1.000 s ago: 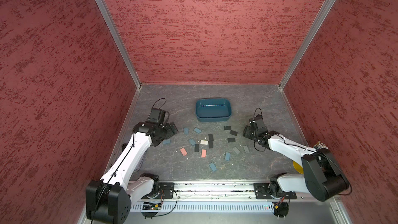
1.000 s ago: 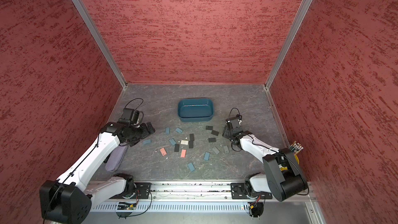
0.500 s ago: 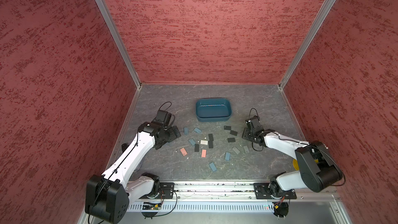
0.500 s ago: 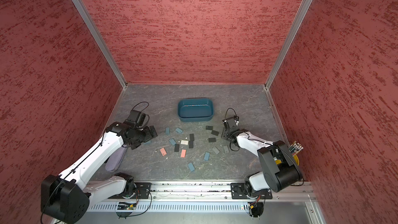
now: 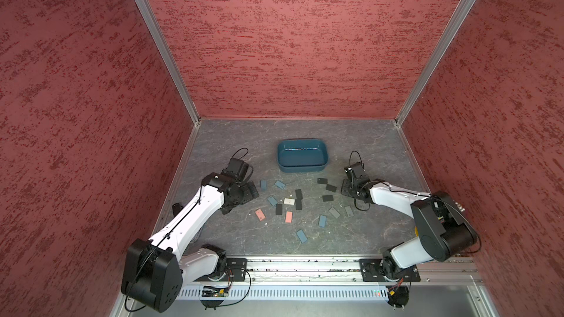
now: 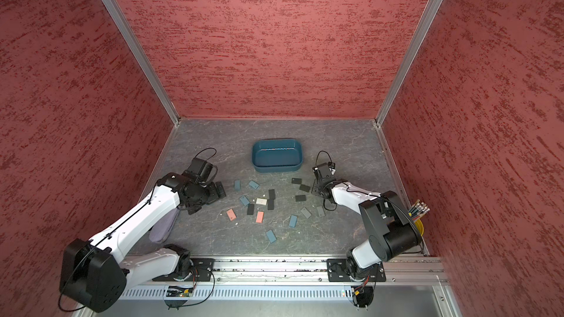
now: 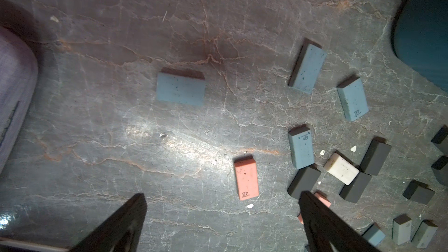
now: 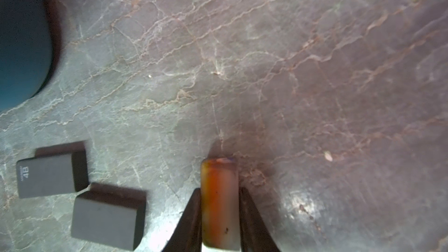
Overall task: Put the eraser in the storage box
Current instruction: Pick up the eraser from the center of the board.
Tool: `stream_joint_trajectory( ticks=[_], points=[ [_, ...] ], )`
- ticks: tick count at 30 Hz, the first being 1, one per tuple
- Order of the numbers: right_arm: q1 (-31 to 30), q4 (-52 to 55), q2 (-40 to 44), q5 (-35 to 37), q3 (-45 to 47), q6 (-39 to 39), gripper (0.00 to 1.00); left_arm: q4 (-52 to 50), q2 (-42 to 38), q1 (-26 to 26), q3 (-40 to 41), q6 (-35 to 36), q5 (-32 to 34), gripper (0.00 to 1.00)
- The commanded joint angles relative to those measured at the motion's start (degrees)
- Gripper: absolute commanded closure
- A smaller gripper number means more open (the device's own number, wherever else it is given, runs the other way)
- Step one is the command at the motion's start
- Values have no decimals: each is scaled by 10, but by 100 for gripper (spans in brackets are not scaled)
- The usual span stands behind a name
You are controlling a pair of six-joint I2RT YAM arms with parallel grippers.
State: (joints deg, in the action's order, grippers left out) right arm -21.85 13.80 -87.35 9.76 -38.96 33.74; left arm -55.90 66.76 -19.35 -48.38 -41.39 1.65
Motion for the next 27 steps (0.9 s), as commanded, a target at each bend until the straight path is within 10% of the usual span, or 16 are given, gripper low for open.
stream_joint_trajectory(
  ticks=[1, 27],
  points=[
    [-5, 15, -18, -1, -8, -3, 80, 0, 6, -7, 11, -7, 10, 0],
    [-10, 34, 11, 23, -38, -10, 97, 22, 15, -72, 53, -52, 12, 0]
  ],
)
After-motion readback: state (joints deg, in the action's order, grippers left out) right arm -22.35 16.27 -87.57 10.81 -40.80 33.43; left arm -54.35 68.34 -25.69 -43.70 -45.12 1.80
